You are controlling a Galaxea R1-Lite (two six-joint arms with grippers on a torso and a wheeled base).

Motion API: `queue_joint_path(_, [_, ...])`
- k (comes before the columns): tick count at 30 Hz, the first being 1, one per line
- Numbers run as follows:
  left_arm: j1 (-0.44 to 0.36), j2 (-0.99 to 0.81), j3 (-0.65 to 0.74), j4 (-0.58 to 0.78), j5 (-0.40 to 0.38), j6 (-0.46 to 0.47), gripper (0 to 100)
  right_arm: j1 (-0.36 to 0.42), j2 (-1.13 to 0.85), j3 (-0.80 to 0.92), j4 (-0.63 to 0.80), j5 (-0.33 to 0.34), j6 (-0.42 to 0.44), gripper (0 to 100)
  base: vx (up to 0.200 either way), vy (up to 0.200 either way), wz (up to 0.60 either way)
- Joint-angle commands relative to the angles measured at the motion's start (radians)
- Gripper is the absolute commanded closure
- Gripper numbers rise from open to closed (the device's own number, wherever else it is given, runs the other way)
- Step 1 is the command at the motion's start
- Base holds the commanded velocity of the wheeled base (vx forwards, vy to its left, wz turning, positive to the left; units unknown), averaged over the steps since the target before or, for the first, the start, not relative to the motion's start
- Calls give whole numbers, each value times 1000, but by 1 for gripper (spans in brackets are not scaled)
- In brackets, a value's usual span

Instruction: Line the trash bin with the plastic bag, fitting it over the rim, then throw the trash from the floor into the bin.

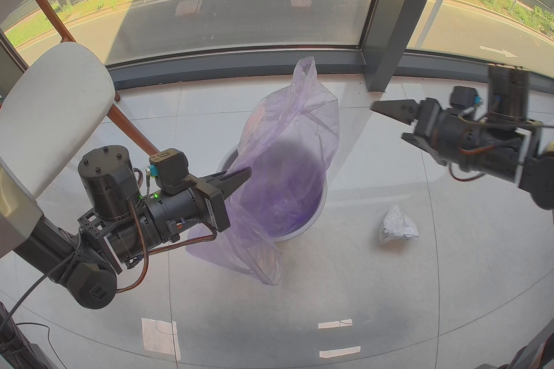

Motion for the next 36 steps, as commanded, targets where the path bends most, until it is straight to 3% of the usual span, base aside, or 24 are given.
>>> queue_joint_path(1, [-5,-21,1,-1,13,-4,100,159,362,-265,-6,-84,208,0,0,0,0])
queue_joint_path(21, [-25,-15,-3,1,15,0,100,180,288,-288,36,-107,199,0,0,0,0])
queue_joint_path(36, [-23,-14,-5,2,21,0,100,142,207,-282,90,-109,197,0,0,0,0])
